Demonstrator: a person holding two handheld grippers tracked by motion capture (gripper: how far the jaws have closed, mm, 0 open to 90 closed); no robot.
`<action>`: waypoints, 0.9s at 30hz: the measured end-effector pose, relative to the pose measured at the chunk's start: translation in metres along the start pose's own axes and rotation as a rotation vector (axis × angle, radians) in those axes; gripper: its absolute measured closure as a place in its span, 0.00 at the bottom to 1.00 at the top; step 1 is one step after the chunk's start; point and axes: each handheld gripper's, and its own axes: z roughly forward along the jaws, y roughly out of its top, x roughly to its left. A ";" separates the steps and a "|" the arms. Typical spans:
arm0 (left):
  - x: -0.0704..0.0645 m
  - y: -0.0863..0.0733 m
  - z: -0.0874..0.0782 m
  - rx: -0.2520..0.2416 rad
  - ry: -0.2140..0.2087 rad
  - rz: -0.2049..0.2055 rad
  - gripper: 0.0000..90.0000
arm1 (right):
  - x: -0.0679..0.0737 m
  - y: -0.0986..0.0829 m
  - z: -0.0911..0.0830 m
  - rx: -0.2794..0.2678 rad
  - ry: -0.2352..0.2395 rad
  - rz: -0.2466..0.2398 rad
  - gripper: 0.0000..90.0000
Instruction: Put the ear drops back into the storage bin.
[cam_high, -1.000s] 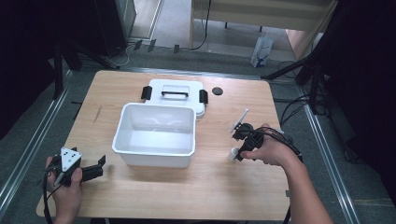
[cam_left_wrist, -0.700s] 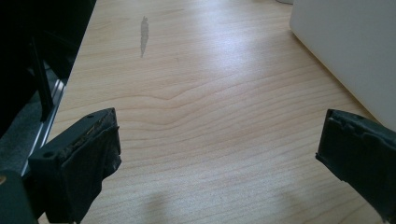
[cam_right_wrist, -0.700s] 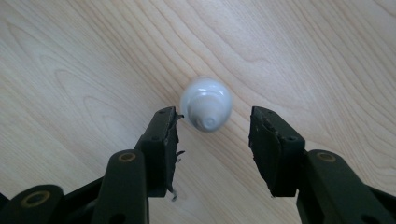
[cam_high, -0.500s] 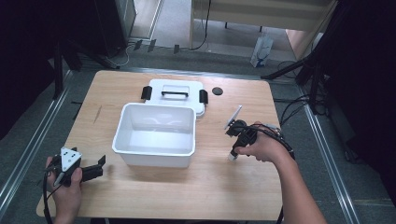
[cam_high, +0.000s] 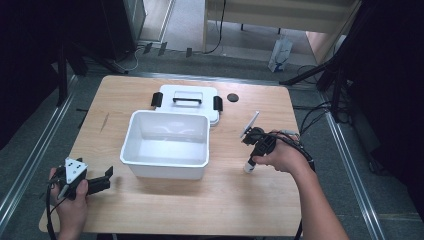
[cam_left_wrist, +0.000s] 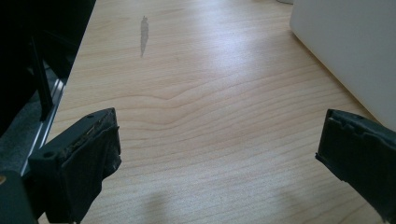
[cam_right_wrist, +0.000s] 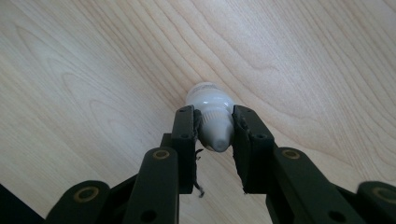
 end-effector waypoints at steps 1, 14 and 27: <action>0.000 0.000 0.000 0.000 0.000 0.000 0.00 | 0.000 0.000 -0.001 -0.006 0.003 -0.002 0.80; 0.000 0.000 0.000 0.000 -0.001 -0.002 0.00 | 0.019 0.017 -0.046 -0.049 -0.049 -0.104 0.80; 0.001 0.000 0.000 -0.001 0.000 -0.003 0.00 | 0.045 0.050 -0.092 -0.097 -0.046 -0.121 0.80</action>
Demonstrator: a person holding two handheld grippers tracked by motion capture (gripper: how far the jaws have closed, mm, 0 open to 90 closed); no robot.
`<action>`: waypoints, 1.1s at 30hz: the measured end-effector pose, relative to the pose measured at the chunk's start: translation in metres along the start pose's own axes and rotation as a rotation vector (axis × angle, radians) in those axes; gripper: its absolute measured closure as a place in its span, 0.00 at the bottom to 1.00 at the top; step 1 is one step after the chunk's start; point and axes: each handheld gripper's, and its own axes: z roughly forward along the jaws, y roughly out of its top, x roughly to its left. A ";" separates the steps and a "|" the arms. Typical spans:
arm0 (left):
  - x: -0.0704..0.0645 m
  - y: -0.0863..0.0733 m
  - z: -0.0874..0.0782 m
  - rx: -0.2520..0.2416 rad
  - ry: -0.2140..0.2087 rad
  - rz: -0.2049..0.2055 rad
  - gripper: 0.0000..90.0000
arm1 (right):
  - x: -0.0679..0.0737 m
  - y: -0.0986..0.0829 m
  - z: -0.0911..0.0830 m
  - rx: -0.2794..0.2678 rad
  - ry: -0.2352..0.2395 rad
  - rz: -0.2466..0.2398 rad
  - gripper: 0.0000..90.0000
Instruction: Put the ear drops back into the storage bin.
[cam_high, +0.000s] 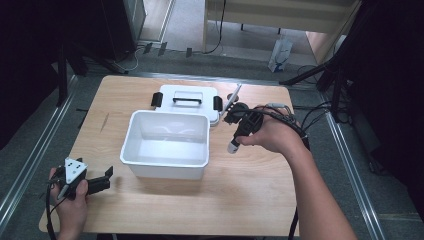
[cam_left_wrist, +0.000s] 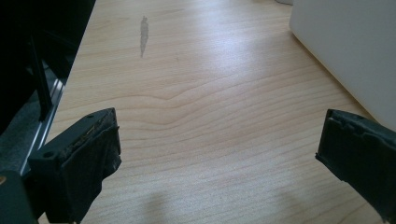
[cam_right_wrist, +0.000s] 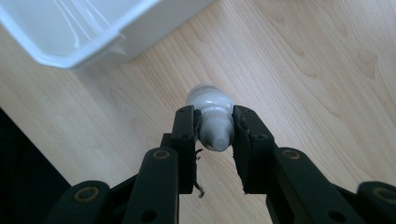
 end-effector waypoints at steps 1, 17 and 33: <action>0.000 0.000 0.000 0.000 0.000 -0.001 0.00 | 0.001 0.002 -0.002 0.002 0.003 -0.002 0.80; 0.001 0.000 0.000 0.000 -0.005 0.000 0.00 | 0.028 0.045 -0.045 -0.038 -0.018 -0.055 0.80; 0.001 0.000 0.000 0.002 -0.009 -0.002 0.00 | 0.050 0.074 -0.034 -0.037 0.005 -0.129 0.80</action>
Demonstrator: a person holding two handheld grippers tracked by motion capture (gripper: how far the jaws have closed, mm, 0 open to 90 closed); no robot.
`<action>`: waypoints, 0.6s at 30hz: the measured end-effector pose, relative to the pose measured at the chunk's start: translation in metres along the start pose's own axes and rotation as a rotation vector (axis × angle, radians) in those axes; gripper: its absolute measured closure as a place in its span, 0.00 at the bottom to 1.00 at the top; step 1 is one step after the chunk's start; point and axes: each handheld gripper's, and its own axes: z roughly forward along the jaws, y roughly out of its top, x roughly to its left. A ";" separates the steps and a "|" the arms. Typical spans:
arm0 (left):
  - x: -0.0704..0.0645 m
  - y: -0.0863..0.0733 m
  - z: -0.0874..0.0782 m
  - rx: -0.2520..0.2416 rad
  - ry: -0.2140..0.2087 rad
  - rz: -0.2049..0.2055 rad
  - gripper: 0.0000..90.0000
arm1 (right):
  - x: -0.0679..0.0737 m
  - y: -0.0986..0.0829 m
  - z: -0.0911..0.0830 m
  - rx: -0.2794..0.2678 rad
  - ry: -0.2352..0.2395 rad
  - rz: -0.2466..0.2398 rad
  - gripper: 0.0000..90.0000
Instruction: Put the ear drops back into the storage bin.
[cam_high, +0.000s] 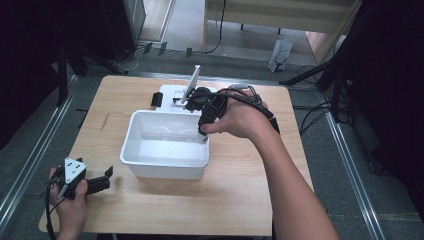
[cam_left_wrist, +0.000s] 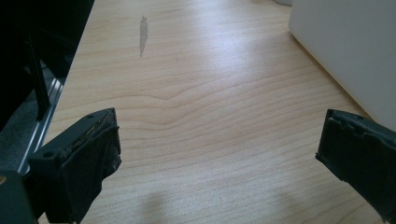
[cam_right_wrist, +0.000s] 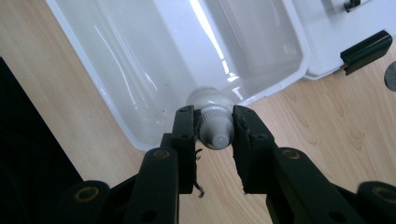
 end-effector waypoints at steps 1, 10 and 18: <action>0.000 0.000 0.000 0.000 0.000 0.000 0.00 | 0.000 0.001 0.002 0.001 0.000 -0.006 0.80; 0.000 0.000 0.000 0.001 -0.002 -0.004 0.00 | 0.001 0.008 0.029 0.019 0.005 -0.039 0.80; 0.000 0.000 0.000 -0.002 -0.001 -0.006 0.00 | -0.003 0.007 0.057 0.040 0.015 -0.047 0.80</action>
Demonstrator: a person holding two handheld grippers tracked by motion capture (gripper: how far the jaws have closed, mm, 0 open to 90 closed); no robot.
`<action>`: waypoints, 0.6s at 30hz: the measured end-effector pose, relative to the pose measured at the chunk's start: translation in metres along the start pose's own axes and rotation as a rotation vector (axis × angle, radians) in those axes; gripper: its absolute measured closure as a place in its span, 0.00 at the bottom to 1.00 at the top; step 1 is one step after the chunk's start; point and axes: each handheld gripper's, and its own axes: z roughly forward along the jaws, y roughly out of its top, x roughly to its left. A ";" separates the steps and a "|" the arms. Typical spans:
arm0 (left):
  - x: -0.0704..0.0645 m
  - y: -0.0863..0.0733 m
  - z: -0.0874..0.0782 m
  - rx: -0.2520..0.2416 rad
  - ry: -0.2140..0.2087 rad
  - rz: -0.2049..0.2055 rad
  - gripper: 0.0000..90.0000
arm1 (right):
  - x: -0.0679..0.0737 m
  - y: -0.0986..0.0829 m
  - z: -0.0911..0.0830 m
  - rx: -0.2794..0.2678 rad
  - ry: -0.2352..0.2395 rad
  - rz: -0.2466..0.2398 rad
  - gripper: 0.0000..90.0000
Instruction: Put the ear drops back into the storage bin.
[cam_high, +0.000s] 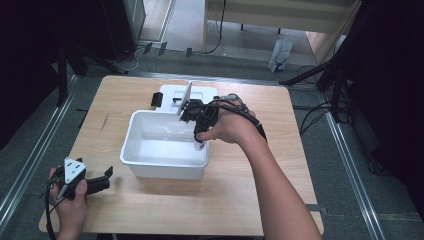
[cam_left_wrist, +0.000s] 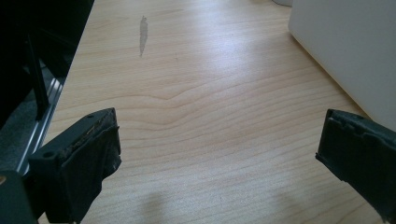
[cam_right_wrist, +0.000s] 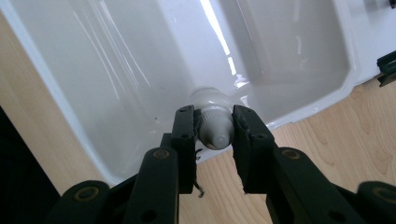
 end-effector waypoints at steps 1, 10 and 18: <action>0.000 0.000 0.000 0.001 -0.001 0.000 0.00 | -0.001 0.000 0.003 0.000 0.003 -0.002 0.80; 0.000 0.000 0.000 0.000 -0.001 0.000 0.00 | -0.003 0.000 0.027 0.015 0.022 -0.035 0.80; 0.000 0.000 0.000 -0.004 -0.002 -0.004 0.00 | -0.002 0.002 0.045 0.046 0.021 -0.073 0.80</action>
